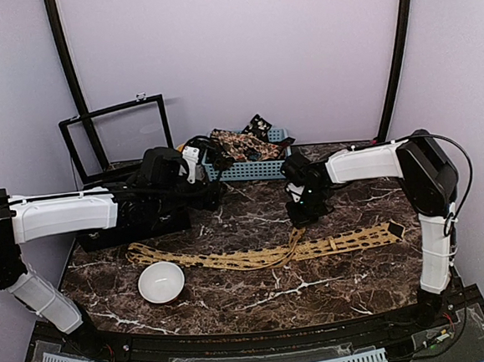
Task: Roll the ties
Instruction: Flatten out the tie at the center of the board.
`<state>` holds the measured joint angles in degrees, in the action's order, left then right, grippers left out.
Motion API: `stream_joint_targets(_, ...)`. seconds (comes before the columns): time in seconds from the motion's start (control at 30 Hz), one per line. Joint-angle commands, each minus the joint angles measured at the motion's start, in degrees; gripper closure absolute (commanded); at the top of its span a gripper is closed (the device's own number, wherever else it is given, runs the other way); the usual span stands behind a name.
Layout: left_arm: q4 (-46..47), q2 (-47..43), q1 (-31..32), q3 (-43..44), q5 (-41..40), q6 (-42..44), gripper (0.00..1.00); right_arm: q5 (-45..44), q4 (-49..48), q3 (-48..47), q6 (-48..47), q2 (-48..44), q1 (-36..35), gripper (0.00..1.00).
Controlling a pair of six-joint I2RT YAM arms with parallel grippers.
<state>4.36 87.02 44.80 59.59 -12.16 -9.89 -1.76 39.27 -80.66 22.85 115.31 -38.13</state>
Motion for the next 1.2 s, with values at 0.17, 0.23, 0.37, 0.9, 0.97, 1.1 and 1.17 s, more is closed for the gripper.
stream_joint_targets(0.17,1.39,2.39,-1.19,2.45,0.27,0.40,0.01,2.30,-4.71,0.19,4.45,-7.99,1.84,1.00)
stream_joint_targets(0.23,-0.21,3.72,-1.20,4.41,3.35,1.89,0.01,3.32,-6.57,1.47,6.21,-11.53,3.56,1.00)
stream_joint_targets(0.37,-1.70,7.23,-0.10,7.17,9.48,4.89,0.01,4.95,-8.68,4.83,7.71,-16.07,6.50,1.00)
stream_joint_targets(0.9,-5.46,11.11,4.77,8.91,5.39,5.33,0.01,4.22,-3.05,2.12,3.13,-5.18,4.01,0.52)
stream_joint_targets(0.97,-5.67,10.86,4.77,8.66,5.13,5.43,0.01,3.08,-2.56,1.41,2.60,-3.17,3.29,0.52)
stream_joint_targets(1.1,-5.83,10.39,4.78,8.43,4.55,6.03,0.01,0.68,-1.09,-0.04,1.63,0.23,1.63,0.53)
stream_joint_targets(1.17,-5.93,10.19,4.82,8.42,3.90,6.41,0.01,-1.56,-0.15,-0.94,0.68,1.20,0.44,0.55)
